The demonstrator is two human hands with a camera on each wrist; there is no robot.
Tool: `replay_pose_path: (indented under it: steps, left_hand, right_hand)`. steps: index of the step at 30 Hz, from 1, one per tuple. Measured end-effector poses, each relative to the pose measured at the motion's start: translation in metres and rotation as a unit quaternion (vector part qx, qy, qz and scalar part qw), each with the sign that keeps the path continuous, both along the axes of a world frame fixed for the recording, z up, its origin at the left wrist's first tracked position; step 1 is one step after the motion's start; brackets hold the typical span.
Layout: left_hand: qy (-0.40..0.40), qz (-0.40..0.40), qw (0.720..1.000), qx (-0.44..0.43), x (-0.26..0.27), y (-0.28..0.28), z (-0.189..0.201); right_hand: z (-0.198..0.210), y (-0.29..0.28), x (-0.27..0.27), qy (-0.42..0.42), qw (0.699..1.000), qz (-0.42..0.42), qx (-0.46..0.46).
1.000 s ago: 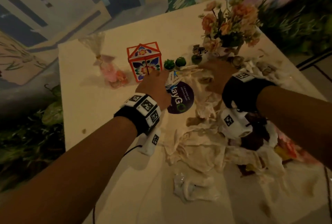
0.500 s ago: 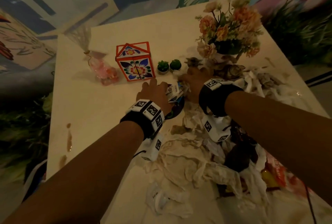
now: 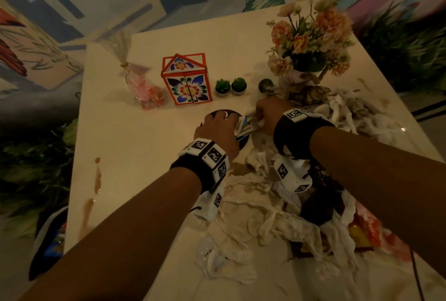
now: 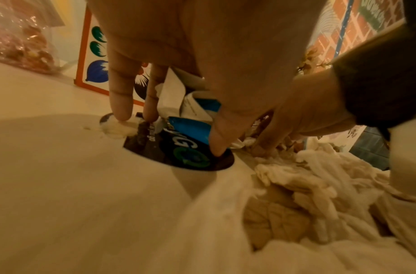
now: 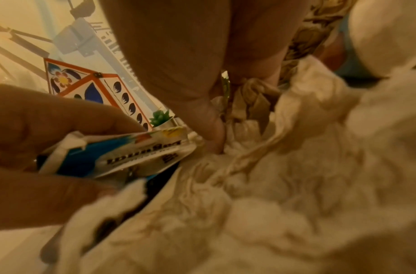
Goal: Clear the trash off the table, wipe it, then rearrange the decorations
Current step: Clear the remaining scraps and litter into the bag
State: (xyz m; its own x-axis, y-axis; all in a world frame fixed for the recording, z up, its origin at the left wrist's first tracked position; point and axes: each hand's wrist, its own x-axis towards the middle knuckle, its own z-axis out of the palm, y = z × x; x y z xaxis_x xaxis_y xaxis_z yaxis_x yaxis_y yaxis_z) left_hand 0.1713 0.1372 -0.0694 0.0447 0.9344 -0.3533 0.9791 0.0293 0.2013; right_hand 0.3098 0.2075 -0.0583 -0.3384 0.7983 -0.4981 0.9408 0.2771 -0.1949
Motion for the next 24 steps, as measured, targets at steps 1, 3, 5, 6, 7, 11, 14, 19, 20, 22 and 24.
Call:
replay_pose_path:
  steps: [1, 3, 5, 6, 7, 11, 14, 19, 20, 22, 24]
  left_hand:
    - [0.000, 0.002, 1.000, 0.001, 0.000, -0.001, -0.001]
    - [0.003, 0.004, 1.000, -0.002, -0.001, -0.004, -0.002]
    - [0.001, 0.009, 1.000, -0.004, -0.002, -0.005, -0.003]
    - [0.001, 0.010, 1.000, -0.008, -0.002, -0.005, -0.003]
    - [0.001, 0.010, 1.000, -0.013, -0.003, -0.005, -0.003]
    - [0.001, 0.024, 1.000, -0.004, -0.006, -0.004, -0.003]
    - [-0.004, 0.037, 0.999, 0.002, -0.007, -0.002, -0.002]
    - [-0.045, 0.098, 0.994, -0.028, -0.007, -0.001, -0.001]
    - [-0.067, 0.120, 0.990, -0.039, -0.005, 0.000, 0.002]
    - [-0.118, 0.153, 0.979, -0.067, -0.003, 0.003, 0.012]
    - [-0.163, 0.133, 0.974, -0.081, -0.003, 0.004, 0.023]
  right_hand:
    - [0.001, 0.000, 0.001, -0.001, 1.000, 0.001, 0.005]
    - [0.005, 0.003, 0.001, -0.011, 1.000, 0.010, 0.009]
    - [0.010, 0.008, 0.000, -0.025, 0.999, 0.027, 0.007]
    - [0.012, 0.011, -0.001, -0.034, 0.999, 0.034, 0.001]
    - [0.013, 0.012, -0.002, -0.040, 0.998, 0.039, -0.005]
    - [0.013, 0.010, -0.002, -0.052, 0.997, 0.050, -0.005]
    - [0.012, 0.006, 0.002, -0.067, 0.996, 0.059, -0.006]
    - [0.012, -0.003, 0.014, -0.090, 0.993, 0.070, -0.003]
    - [0.011, -0.005, 0.017, -0.092, 0.993, 0.070, 0.001]
    - [0.009, -0.008, 0.020, -0.086, 0.994, 0.065, 0.005]
    - [0.007, -0.009, 0.024, -0.066, 0.997, 0.043, 0.023]
